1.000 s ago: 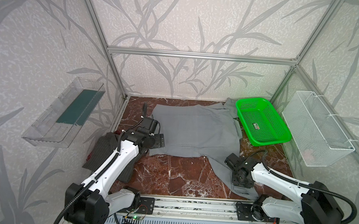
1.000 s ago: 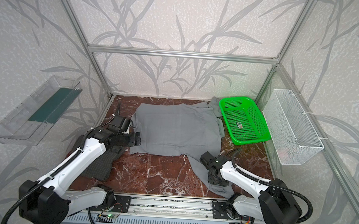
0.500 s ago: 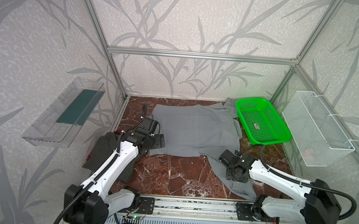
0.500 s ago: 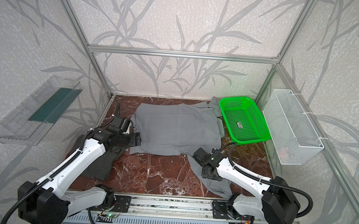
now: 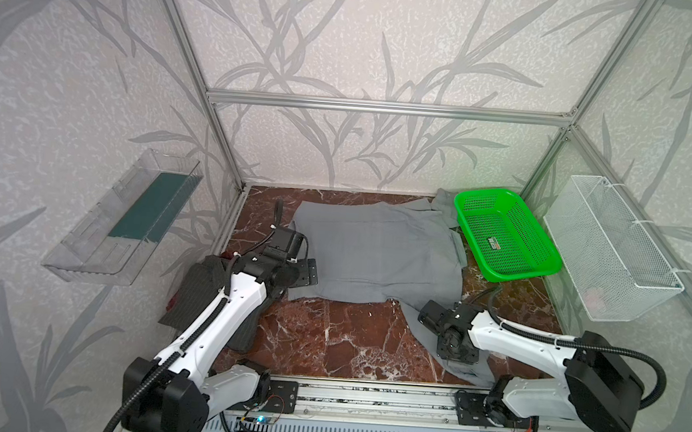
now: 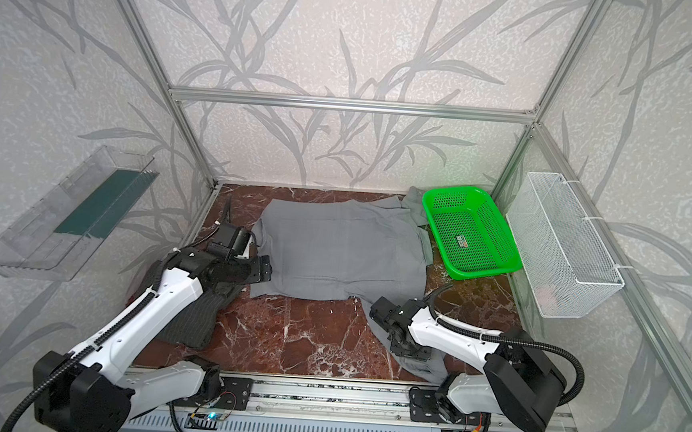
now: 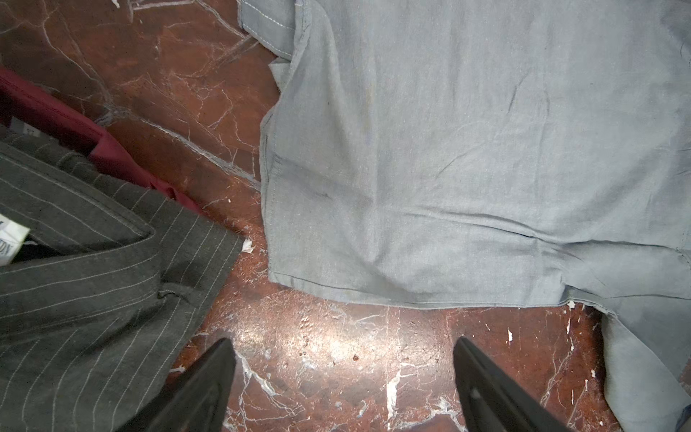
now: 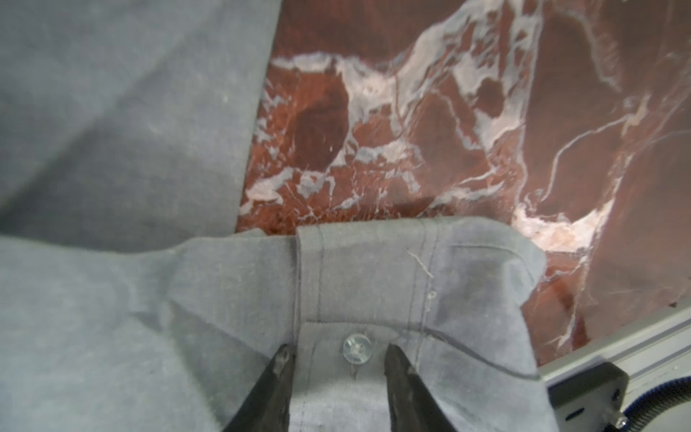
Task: Fold and stack the long sleeve shirts
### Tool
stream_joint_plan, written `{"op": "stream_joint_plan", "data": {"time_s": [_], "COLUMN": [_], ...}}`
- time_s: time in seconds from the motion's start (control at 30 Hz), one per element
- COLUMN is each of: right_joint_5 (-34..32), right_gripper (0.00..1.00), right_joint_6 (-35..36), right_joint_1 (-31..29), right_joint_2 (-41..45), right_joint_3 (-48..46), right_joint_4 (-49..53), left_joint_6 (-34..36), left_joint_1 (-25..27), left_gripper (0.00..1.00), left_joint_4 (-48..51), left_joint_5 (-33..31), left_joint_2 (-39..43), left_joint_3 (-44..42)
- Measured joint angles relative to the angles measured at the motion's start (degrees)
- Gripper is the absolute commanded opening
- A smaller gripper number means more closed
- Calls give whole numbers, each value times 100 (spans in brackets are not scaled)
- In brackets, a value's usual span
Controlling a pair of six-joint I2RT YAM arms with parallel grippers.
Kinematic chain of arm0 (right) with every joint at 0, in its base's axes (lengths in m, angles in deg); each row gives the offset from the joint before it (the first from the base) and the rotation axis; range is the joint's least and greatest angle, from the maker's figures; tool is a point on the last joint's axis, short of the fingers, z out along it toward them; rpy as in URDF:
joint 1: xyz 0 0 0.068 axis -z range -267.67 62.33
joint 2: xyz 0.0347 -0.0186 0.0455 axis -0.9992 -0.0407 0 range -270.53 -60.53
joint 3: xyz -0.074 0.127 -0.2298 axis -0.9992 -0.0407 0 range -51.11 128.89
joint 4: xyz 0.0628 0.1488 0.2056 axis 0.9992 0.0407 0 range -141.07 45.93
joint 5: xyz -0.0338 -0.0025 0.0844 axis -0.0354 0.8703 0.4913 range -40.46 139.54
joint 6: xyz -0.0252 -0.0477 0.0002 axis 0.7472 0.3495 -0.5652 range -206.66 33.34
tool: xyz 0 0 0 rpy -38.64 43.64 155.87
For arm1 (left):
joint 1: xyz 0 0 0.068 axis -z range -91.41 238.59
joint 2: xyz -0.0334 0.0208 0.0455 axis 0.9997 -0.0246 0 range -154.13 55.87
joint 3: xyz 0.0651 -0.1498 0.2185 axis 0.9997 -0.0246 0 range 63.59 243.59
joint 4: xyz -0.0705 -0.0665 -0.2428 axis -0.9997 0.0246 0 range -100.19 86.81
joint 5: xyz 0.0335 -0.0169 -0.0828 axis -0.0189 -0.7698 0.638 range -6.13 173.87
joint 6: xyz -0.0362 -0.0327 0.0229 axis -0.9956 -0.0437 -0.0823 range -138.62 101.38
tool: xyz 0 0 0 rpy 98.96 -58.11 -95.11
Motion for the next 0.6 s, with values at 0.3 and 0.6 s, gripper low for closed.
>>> {"op": "stream_joint_plan", "data": {"time_s": [0.3, 0.6], "right_joint_5": [-11, -94], "right_gripper": [18, 1], "right_joint_6": [-31, -120], "right_joint_1": [-31, -37], "right_joint_2": [-372, -31], "right_joint_3": [138, -92], "right_joint_4": [-72, -192], "left_joint_6": [2, 4], "left_joint_1": [0, 0], "left_gripper": [91, 91], "left_joint_4": [0, 0], "left_joint_5": [2, 2], "left_joint_2": [0, 0], "left_joint_3": [0, 0]}}
